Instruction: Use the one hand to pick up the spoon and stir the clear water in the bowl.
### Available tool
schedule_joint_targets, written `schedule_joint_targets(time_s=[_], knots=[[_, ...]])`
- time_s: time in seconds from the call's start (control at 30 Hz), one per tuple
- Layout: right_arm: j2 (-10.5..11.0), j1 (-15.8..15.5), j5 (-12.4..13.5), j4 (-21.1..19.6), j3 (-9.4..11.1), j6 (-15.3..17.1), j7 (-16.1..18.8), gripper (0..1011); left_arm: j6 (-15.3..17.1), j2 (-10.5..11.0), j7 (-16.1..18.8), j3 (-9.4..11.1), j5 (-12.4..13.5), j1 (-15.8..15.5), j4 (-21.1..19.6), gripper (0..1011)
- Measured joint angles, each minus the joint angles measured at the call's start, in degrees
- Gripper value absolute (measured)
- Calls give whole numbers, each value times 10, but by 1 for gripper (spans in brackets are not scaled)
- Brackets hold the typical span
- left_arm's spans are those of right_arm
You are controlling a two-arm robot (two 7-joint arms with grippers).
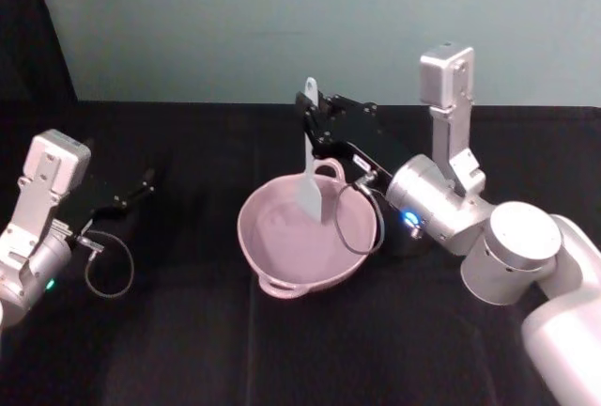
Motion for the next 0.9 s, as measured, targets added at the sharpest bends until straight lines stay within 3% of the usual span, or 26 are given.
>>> schedule_joint_targets(time_s=[0.33,0.53,0.73,0.9], knots=[[27,-42,6,-58,7,7,2,114,0,0,0,0,0,0,0,1011],[34,-63,9,-87,0,12,7,114,0,0,0,0,0,0,0,1011],[29,-72,9,-99,-21,16,14,116,0,0,0,0,0,0,0,1011],[12,-59,8,-84,-41,16,19,114,0,0,0,0,0,0,0,1011]])
